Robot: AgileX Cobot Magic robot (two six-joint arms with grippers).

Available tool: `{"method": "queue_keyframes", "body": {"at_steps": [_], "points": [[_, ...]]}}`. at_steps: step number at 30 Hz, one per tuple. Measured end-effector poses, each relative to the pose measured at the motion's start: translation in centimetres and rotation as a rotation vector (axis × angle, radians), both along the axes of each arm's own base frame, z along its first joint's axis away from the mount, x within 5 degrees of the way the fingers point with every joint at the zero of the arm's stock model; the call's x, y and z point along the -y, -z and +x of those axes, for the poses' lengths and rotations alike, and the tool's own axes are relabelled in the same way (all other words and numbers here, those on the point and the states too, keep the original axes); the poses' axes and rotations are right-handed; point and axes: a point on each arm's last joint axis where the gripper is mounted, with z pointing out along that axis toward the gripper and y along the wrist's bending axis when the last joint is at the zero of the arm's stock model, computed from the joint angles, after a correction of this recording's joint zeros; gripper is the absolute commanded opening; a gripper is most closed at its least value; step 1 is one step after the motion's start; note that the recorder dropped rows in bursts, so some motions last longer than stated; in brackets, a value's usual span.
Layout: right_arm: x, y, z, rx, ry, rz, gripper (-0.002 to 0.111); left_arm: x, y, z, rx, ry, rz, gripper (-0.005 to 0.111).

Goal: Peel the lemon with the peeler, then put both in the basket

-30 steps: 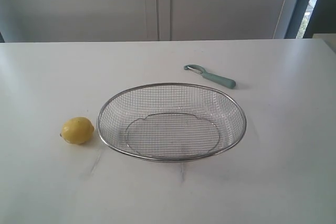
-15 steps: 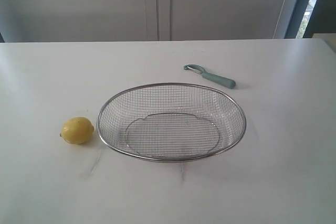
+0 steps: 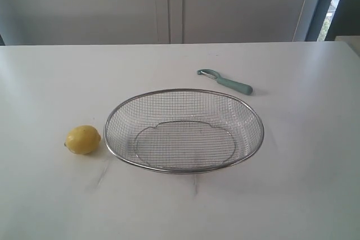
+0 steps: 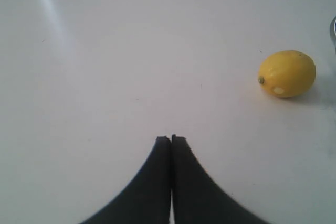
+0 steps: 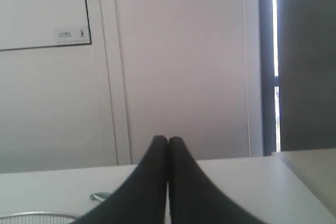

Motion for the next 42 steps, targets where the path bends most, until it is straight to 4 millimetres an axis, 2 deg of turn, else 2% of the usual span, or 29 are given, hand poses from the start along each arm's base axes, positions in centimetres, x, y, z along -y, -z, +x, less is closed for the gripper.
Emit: {"method": "queue_keyframes", "body": {"at_steps": [10, 31, 42], "points": [[-0.1, -1.6, -0.6, 0.185, -0.008, 0.004, 0.0, 0.0, 0.0, 0.0, 0.0, 0.0, 0.0, 0.0], [-0.1, -1.9, -0.7, 0.219, -0.012, 0.013, 0.0, 0.0, 0.0, 0.0, 0.0, 0.0, 0.0, 0.0], [-0.1, -2.2, -0.9, 0.261, -0.054, 0.119, 0.0, 0.0, 0.0, 0.0, 0.0, 0.0, 0.0, 0.0]]}}
